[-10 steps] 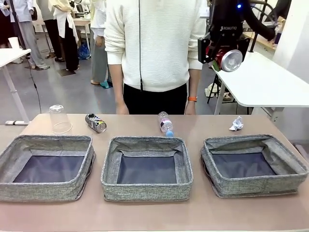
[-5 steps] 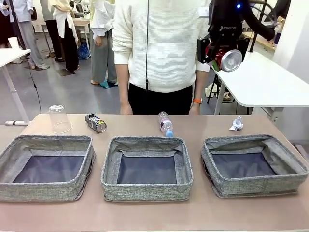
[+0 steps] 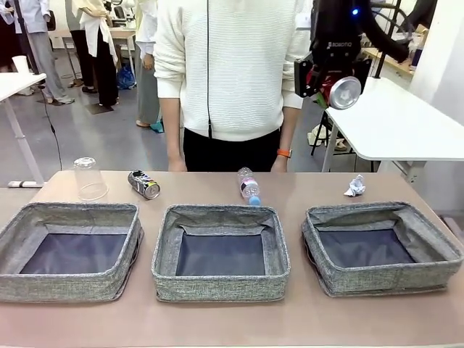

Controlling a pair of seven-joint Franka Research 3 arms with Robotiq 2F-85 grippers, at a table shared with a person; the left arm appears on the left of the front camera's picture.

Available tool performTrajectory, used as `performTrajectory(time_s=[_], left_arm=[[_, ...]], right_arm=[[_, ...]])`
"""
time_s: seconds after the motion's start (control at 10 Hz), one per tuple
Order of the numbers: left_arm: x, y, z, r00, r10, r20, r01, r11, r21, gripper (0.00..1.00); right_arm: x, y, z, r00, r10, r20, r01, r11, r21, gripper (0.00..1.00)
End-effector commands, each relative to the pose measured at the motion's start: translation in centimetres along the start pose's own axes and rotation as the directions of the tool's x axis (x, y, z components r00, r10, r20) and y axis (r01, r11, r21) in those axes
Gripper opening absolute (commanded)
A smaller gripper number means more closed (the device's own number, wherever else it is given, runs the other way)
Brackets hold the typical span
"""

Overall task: Sort the waste into the appropriate baskets.
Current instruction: Pick up the waste item pointed out by the person.

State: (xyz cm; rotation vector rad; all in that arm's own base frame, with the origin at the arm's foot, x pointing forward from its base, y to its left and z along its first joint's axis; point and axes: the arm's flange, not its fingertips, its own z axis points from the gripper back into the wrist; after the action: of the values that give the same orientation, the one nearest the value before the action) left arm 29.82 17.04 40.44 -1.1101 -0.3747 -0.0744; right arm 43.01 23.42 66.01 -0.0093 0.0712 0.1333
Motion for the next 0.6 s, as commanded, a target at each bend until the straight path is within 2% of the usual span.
performTrajectory(time_s=[0.0,0.1,0.3,0.4,0.5], left_arm=[[0.1,0.0,0.0,1.000,-0.019,0.012,0.019,1.000,-0.017,1.00],[0.1,0.0,0.0,1.000,-0.019,0.012,0.019,1.000,-0.017,1.00],[0.1,0.0,0.0,1.000,-0.019,0.012,0.019,1.000,-0.017,1.00],[0.1,0.0,0.0,1.000,-0.019,0.012,0.019,1.000,-0.017,1.00],[0.1,0.0,0.0,1.000,-0.019,0.012,0.019,1.000,-0.017,1.00]], right_arm=[[0.7,2.2,1.1,1.000,-0.016,0.020,0.017,0.999,-0.039,0.00],[0.9,2.8,0.9,1.000,-0.004,0.009,0.005,0.999,-0.050,0.00],[1.3,4.2,1.2,0.999,-0.053,0.007,0.053,0.998,-0.033,0.00],[1.6,5.9,1.7,0.995,-0.100,0.005,0.100,0.995,0.000,0.00],[1.9,7.9,2.4,0.981,-0.190,-0.036,0.193,0.978,0.075,0.00]])
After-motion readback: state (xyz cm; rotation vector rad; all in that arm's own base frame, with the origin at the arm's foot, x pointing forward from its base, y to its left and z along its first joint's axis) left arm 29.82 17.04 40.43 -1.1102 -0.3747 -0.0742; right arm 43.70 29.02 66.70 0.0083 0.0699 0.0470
